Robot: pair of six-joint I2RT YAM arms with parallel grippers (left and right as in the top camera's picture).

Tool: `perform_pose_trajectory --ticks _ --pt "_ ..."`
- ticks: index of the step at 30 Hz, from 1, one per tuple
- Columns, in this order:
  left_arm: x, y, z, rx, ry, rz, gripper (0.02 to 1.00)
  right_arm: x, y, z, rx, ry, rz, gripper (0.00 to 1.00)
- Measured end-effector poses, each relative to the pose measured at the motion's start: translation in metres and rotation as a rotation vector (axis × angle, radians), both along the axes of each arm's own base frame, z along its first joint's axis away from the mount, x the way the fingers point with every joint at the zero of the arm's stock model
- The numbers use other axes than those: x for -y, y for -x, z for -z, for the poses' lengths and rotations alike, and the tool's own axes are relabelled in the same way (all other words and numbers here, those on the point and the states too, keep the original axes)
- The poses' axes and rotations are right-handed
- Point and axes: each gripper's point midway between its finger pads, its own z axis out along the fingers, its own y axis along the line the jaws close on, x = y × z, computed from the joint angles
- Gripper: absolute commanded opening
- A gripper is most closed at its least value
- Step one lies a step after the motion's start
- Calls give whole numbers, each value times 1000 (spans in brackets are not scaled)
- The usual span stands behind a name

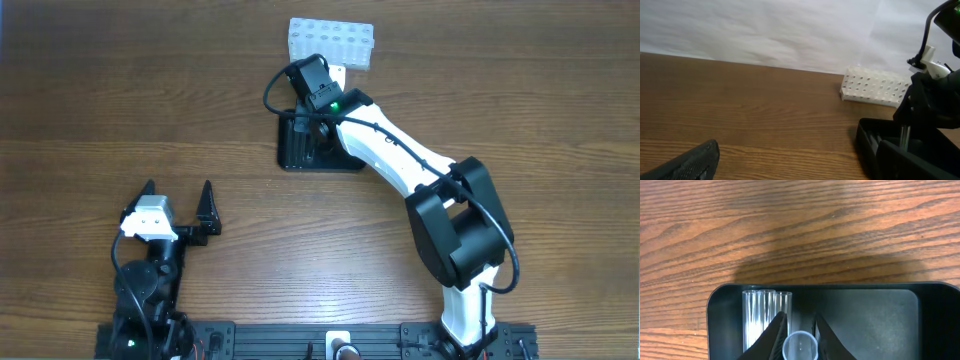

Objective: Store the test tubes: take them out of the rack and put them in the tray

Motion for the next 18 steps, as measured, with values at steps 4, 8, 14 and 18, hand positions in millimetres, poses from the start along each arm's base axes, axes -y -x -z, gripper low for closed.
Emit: perform_pose_trajectory --ticks 4,8,14,18 --pt "0 0 0 0 0 0 1000 -3 3 1 -6 -1 -15 728" --pt "0 0 0 0 0 0 1000 -10 7 -1 6 16 -30 836" --pt "0 0 0 0 0 0 1000 -15 22 -67 131 30 -103 954" --pt "0 0 0 0 0 0 1000 23 22 -160 342 -5 -70 993"
